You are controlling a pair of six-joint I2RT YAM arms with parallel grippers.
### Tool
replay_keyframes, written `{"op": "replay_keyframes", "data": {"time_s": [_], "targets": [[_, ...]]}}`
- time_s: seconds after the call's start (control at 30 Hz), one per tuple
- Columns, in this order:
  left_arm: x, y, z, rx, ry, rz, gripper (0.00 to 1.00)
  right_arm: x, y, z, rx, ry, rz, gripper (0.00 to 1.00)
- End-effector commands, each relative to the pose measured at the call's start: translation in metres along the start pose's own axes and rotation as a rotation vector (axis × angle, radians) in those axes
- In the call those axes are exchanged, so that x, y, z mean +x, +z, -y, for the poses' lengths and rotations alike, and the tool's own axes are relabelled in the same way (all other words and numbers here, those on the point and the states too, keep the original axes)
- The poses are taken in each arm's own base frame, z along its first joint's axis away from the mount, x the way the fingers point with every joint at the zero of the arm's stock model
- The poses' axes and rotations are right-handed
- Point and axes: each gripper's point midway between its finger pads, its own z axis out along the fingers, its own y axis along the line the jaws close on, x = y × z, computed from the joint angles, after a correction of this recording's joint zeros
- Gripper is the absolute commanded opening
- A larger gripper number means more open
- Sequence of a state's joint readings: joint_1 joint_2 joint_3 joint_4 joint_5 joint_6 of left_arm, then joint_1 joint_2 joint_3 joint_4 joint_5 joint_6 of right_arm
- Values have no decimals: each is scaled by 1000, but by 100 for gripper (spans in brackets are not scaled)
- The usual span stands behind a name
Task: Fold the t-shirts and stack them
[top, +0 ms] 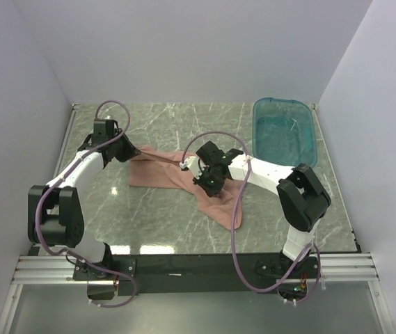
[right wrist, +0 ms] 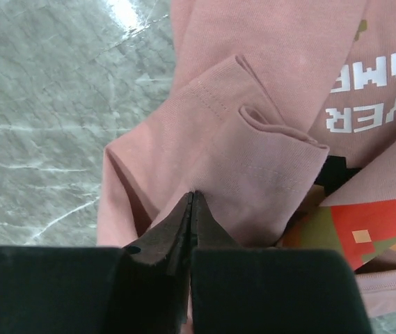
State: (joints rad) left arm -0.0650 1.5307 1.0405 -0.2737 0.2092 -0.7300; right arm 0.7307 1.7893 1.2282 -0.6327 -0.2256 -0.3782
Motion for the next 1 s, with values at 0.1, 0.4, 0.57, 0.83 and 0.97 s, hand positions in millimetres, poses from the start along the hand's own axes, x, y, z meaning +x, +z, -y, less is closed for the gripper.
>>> {"op": "replay_keyframes", "data": {"time_s": [0.1, 0.4, 0.57, 0.83, 0.97], "targets": [[-21, -27, 6, 41, 35, 98, 0, -38, -83, 3, -14, -129, 196, 0], [-65, -88, 18, 58, 40, 289, 0, -72, -232, 52, 186, -189, 482, 0], [-87, -122, 31, 74, 56, 391, 0, -88, -274, 57, 267, -191, 580, 0], [-122, -167, 56, 111, 70, 513, 0, -110, -338, 65, 407, -175, 720, 0], [-122, -164, 61, 135, 75, 489, 0, -107, -302, 40, 194, -163, 699, 0]]}}
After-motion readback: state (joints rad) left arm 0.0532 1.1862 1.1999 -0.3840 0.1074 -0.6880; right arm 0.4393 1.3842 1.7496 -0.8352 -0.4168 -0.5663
